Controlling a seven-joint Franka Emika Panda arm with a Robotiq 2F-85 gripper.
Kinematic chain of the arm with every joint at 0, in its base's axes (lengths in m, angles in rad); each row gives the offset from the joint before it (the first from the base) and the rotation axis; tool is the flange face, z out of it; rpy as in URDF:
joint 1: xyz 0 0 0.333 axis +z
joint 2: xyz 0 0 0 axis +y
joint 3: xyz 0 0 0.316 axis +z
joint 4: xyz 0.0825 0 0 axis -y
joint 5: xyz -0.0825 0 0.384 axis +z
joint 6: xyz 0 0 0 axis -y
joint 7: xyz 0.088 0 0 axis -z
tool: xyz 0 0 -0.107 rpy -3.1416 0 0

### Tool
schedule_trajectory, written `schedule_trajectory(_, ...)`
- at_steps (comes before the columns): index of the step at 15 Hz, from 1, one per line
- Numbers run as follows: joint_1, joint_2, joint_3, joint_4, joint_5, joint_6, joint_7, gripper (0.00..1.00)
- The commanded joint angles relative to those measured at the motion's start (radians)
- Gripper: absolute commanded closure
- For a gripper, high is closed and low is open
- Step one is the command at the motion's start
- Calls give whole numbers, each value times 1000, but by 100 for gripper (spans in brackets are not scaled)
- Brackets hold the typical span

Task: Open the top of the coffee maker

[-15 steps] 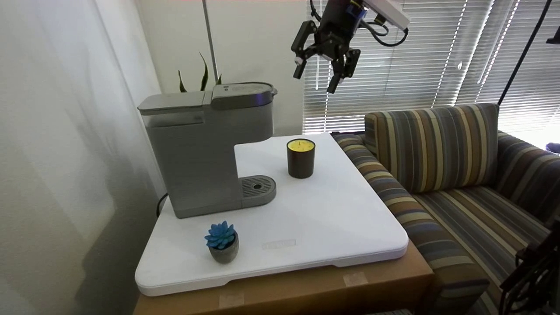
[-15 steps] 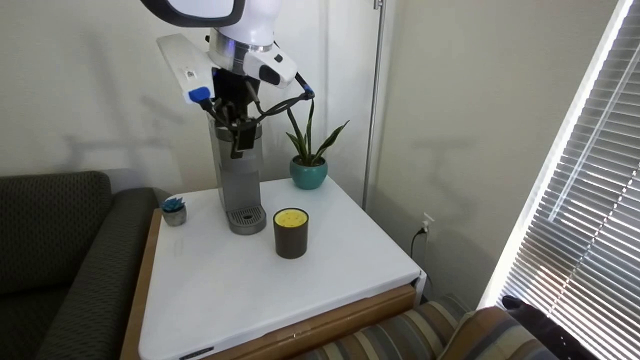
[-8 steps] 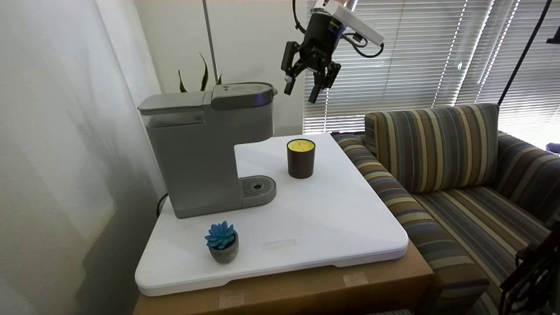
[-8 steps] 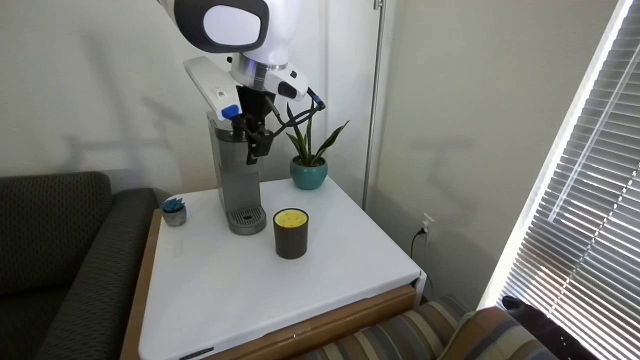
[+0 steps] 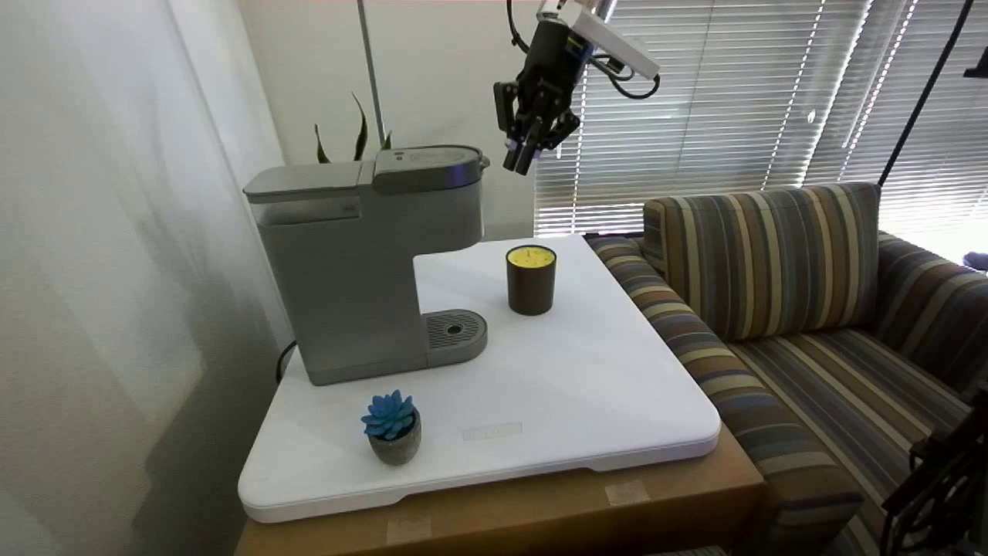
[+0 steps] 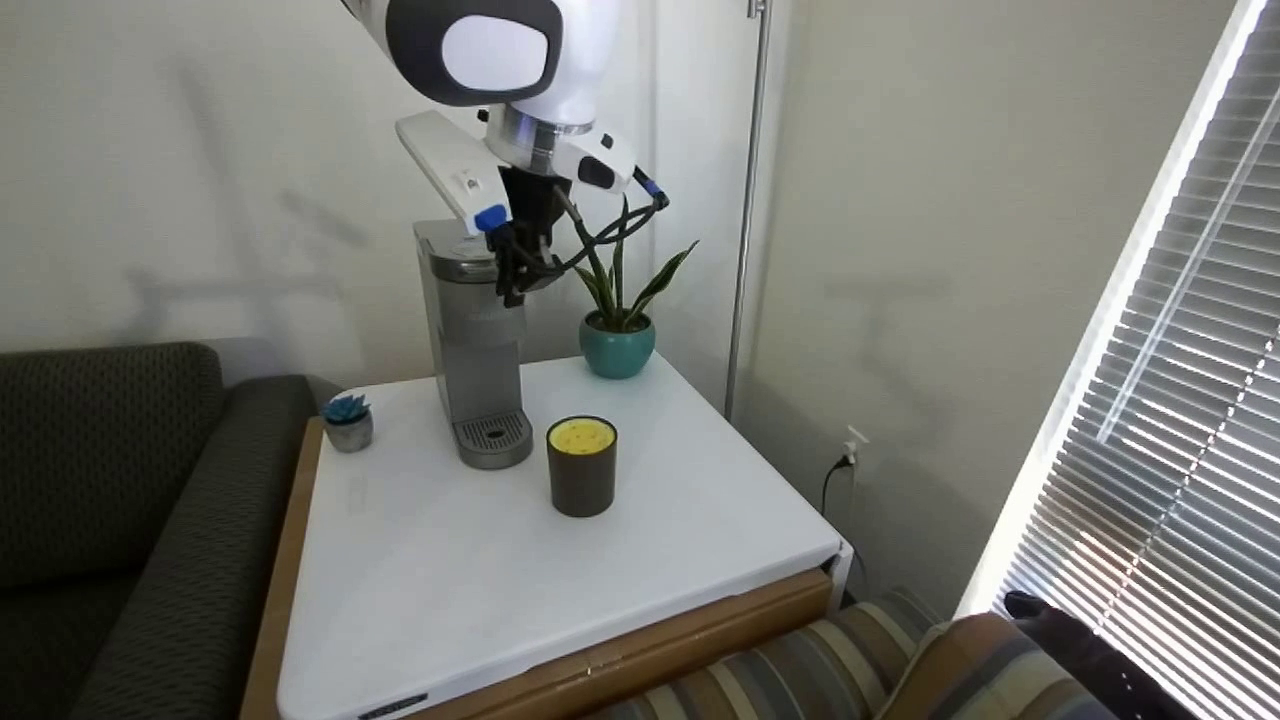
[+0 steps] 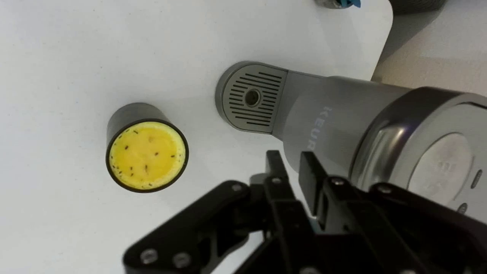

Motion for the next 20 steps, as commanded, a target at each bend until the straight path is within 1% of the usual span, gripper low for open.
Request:
schedule_trajectory(1,-29,40,41,28,7,-2,-14,100)
schedule_trajectory(10,-28,54,74,19,34,25,-10,100)
schedule_trajectory(20,-29,44,74,37,27,44,-9,100)
